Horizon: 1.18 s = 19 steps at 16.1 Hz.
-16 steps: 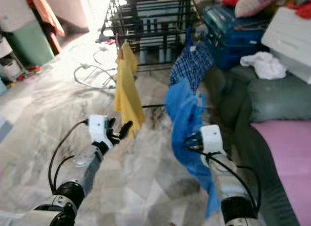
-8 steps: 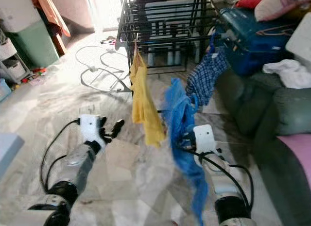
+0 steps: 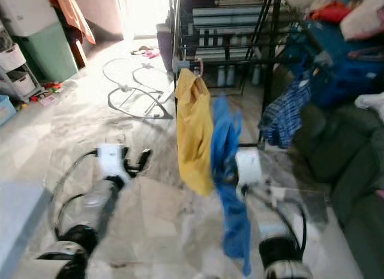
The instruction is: Hang hanger
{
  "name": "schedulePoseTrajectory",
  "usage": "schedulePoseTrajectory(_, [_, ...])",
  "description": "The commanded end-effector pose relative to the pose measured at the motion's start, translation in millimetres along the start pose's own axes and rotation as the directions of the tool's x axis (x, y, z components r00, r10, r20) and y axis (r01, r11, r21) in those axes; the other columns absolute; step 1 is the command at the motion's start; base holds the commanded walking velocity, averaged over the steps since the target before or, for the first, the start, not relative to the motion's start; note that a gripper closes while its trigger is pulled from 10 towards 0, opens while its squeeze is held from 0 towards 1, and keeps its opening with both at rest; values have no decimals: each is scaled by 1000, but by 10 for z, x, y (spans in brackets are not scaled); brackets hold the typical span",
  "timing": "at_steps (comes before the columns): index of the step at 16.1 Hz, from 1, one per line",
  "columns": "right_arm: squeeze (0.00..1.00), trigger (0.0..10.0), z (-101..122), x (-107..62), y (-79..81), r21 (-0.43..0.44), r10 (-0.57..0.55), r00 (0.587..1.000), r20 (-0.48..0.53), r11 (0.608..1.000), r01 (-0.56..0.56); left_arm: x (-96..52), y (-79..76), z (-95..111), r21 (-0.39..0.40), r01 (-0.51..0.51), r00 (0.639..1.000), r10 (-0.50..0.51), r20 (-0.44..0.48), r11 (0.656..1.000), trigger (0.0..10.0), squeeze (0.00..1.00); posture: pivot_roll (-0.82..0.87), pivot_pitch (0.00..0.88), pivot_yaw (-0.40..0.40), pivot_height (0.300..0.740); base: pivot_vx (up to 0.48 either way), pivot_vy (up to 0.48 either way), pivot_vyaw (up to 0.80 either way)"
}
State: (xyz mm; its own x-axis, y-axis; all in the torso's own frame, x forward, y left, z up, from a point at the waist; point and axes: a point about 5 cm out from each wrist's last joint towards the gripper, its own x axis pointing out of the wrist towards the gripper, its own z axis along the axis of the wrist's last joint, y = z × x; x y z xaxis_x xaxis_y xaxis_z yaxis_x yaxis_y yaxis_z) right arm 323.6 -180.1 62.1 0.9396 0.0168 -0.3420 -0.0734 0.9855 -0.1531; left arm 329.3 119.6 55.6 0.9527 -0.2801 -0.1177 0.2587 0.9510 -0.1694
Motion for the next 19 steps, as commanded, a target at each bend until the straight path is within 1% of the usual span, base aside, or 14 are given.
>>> schedulePoseTrajectory(1, [0,10000,66,7,-107,8,-47,998,29,999,46,27,-17,30,23,8,1000,-8,0,1000,10000,0,-315,0,28,740,469,0,0])
schedulePoseTrajectory(3, [0,10000,68,7,-110,11,-57,998,33,998,56,25,-26,18,27,10,1000,-10,-6,1000,10000,0,-316,0,30,740,431,-126,0])
schedulePoseTrajectory(8, [0,10000,66,15,-154,9,-91,995,36,996,91,25,-52,-10,24,12,1000,-12,-18,1000,10000,0,-319,0,33,740,340,-334,0])
schedulePoseTrajectory(11, [0,10000,72,19,-190,12,-122,992,35,992,122,16,-63,-44,16,17,999,-16,-35,1000,10000,0,-318,0,31,740,0,-454,0])
schedulePoseTrajectory(12, [0,10000,66,18,-193,13,-126,991,33,992,126,12,-66,-46,25,21,999,-20,-33,999,10000,0,-316,0,31,740,0,-461,0])
schedulePoseTrajectory(16, [0,10000,41,8,-187,29,-120,992,24,992,119,-2,-55,-64,20,16,999,-15,-38,1000,10000,0,-315,0,30,740,0,-464,0])
schedulePoseTrajectory(17, [0,10000,31,2,-197,31,-120,993,21,992,119,-3,-53,-67,16,14,999,-14,-39,1000,10000,0,-315,0,30,740,0,-458,0])
schedulePoseTrajectory(18, [0,10000,19,-4,-214,34,-124,992,16,992,123,-2,-51,-81,9,11,998,-11,-54,1000,10000,0,-315,0,31,740,0,0,0])
schedulePoseTrajectory(19, [0,10000,-1,-15,-256,43,-131,991,7,991,131,-3,-49,-76,28,18,998,-16,-52,999,10000,0,-317,0,34,740,0,-382,0])
